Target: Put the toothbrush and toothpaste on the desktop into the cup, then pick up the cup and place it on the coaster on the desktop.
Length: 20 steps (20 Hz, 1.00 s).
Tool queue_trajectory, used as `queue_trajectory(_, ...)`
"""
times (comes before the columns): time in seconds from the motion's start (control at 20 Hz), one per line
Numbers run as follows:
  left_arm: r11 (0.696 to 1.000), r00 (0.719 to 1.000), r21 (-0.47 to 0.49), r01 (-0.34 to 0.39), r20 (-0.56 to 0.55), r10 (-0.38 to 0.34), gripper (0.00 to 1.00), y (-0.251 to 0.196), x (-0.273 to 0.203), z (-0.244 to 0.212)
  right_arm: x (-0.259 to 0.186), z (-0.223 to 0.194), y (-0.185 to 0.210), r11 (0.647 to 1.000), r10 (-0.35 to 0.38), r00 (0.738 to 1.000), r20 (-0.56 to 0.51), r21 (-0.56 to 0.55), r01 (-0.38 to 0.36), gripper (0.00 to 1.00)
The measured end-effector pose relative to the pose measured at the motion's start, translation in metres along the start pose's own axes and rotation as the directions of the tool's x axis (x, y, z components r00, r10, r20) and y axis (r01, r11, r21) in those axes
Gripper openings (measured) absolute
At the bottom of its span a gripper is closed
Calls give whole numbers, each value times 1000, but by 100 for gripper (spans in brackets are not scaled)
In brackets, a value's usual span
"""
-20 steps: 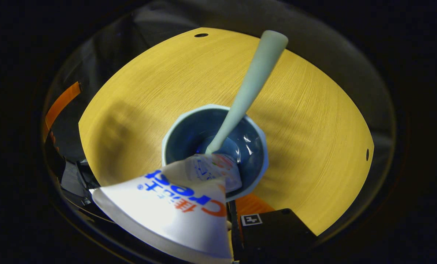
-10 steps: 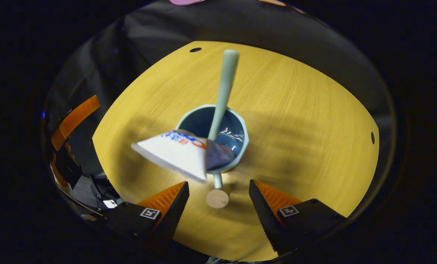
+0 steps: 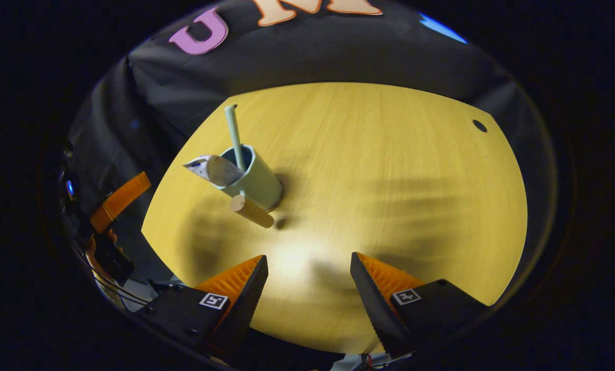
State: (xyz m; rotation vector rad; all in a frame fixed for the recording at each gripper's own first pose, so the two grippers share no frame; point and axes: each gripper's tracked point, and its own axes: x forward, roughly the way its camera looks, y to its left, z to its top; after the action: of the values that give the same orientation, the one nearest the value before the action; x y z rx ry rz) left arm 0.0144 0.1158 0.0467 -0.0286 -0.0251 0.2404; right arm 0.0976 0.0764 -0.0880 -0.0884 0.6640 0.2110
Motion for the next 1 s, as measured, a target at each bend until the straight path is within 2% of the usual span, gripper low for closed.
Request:
queue_trajectory(0.05, 1000, 1000, -5, 13, -4, -13, 95, -11, 1, -3, -8, 3, -12, 999, -16, 999, 42, 32, 15, 99)
queue_trajectory(0.15, 999, 999, -13, 35, -3, -35, 95, -31, 4, -5, -24, 8, -32, 995, -40, 992, 123, 100, 28, 99)
queue_trajectory(0.2, 999, 999, -15, 44, -2, -44, 95, -39, 5, -5, -35, 11, -41, 991, -44, 985, 164, 129, 22, 95)
queue_trajectory(0.25, 999, 999, -16, 50, 1, -50, 95, -46, 6, -5, -41, 13, -47, 990, -46, 979, 197, 139, 19, 99)
queue_trajectory(0.3, 998, 999, -16, 54, 4, -54, 95, -52, 8, -5, -48, 14, -54, 989, -57, 970, 234, 144, 23, 99)
queue_trajectory(0.35, 998, 998, -15, 58, 7, -58, 95, -57, 8, -4, -58, 16, -62, 989, -65, 959, 275, 148, 24, 94)
queue_trajectory(0.4, 998, 998, -16, 61, 8, -61, 95, -61, 7, -4, -65, 18, -65, 988, -68, 951, 303, 153, 22, 99)
queue_trajectory(0.45, 998, 998, -16, 62, 4, -62, 95, -64, 9, -6, -72, 20, -69, 986, -69, 942, 330, 163, 15, 95)
queue_trajectory(0.55, 998, 998, -15, 59, 4, -59, 95, -68, 9, -6, -82, 23, -75, 981, -81, 925, 372, 192, 9, 99)
queue_trajectory(0.6, 998, 998, -16, 60, 10, -60, 95, -70, 9, -4, -85, 22, -80, 979, -92, 920, 381, 203, 14, 95)
queue_trajectory(0.65, 998, 998, -16, 60, 13, -60, 95, -72, 8, -4, -86, 20, -82, 978, -98, 919, 382, 208, 18, 99)
queue_trajectory(0.75, 998, 998, -13, 61, 17, -61, 95, -74, 4, -3, -88, 14, -86, 978, -105, 919, 379, 209, 25, 99)
queue_trajectory(0.8, 998, 998, -9, 60, 17, -60, 95, -75, 3, -3, -90, 12, -89, 978, -106, 919, 380, 206, 28, 94)
queue_trajectory(0.85, 998, 998, -6, 58, 15, -58, 95, -76, 2, -5, -93, 10, -91, 979, -105, 920, 377, 203, 29, 99)
queue_trajectory(1.0, 999, 999, -4, 50, 14, -50, 95, -77, -6, -8, -95, 6, -92, 980, -100, 922, 373, 197, 27, 99)
